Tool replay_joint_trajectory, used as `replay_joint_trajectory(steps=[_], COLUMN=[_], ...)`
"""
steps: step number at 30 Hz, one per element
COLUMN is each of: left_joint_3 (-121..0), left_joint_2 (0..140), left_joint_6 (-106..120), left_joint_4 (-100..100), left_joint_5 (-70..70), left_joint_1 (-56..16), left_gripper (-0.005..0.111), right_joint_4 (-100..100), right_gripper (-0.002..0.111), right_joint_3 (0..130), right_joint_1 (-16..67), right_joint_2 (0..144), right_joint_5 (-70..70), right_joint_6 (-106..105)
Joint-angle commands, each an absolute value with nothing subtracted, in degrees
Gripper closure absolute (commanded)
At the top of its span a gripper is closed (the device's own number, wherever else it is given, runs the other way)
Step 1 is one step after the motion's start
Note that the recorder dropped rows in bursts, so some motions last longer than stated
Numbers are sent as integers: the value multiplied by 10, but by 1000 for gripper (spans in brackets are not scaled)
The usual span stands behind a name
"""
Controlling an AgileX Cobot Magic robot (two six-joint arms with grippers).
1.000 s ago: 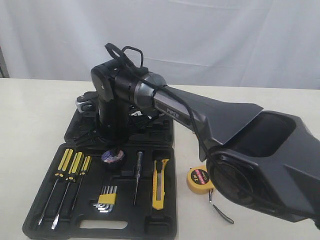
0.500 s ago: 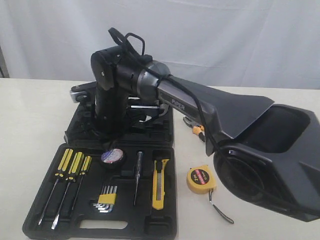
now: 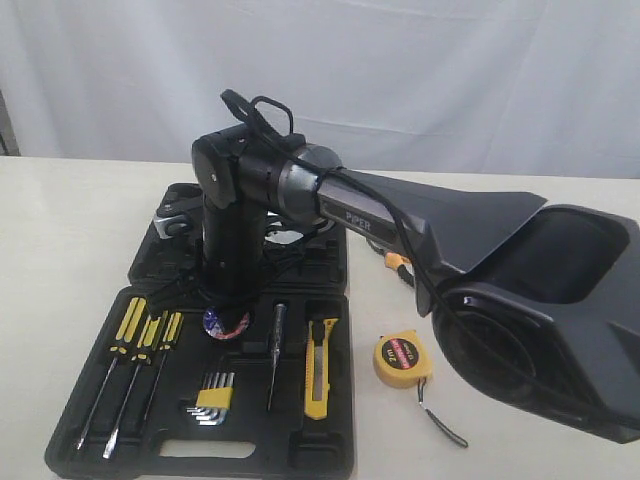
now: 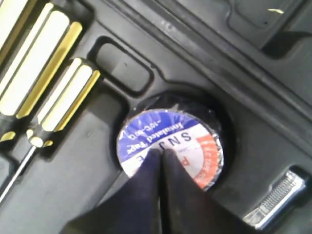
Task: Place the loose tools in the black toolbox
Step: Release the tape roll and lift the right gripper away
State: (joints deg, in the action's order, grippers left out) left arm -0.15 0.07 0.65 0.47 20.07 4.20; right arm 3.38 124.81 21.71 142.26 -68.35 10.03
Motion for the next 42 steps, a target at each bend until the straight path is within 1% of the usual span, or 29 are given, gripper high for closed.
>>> replay_joint_trajectory(steps=[1,12,19,27,35,42], left_joint_3=[0,0,0,0,0,0], left_joint_2=[0,0,0,0,0,0], left_joint_6=[4,4,4,4,4,4], left_joint_4=[0,0,0,0,0,0], left_joint_5=[196,196,196,196,196,196], left_joint_1=[39,39,39,39,39,39], left_gripper=[107,107,107,107,107,107], right_joint_4=[29,23,17,-15,0,51], right_gripper=[109,109,109,109,109,109], right_joint_3=[1238,1238,1238,1238,1238,1238], right_joint_1=[215,215,215,215,215,215], right_joint_2=[1424,1397,1396,1426,1434,1422], right_joint_5=[-700,-700,-660,-639,-643,-642], right_joint_6=[91,91,92,96,89,66])
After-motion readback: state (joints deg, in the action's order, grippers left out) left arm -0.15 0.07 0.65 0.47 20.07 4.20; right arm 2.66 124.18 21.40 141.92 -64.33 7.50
